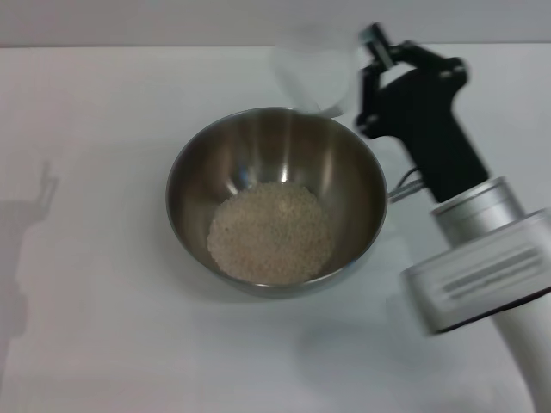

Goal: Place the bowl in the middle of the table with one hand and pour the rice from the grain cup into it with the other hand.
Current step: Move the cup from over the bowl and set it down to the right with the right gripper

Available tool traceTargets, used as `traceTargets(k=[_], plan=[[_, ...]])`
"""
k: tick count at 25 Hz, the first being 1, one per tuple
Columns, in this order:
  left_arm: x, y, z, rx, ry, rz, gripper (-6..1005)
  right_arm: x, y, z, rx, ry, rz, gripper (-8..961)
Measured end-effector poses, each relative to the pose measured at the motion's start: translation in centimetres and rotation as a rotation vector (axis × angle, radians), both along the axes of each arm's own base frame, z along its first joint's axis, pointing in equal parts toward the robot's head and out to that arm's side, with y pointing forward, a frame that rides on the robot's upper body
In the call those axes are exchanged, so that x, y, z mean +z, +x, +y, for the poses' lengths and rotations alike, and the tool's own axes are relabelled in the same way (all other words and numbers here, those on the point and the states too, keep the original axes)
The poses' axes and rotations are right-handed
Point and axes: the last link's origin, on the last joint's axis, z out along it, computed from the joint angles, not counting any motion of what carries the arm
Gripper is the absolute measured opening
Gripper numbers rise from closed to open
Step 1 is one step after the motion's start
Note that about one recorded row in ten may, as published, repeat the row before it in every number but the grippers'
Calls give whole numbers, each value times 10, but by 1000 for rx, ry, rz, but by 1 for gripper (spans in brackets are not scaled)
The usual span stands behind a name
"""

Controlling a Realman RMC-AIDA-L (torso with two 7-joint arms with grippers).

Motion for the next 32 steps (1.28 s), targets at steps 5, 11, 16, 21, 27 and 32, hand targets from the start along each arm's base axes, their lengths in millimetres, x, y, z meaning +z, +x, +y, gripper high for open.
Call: traceTargets(k=[5,11,16,21,27,32], plan=[[0,-1,-2,4,3,-3,829,23,33,6,-100,-22,224,5],[0,-3,-4,11,4,-4,828,47,99,20,-257,-131,424,5],[0,-4,-6,17,2,-5,828,39,111,33,-349,-191,372,4],[0,-5,-6,20,-1,-2,828,31,109,46,-388,-242,334,4],[-1,-3,-5,11,-1,-4,829,17,107,66,-466,-325,267,4],[0,-2,-4,8,0,-4,829,7,101,70,-460,-383,199,5]])
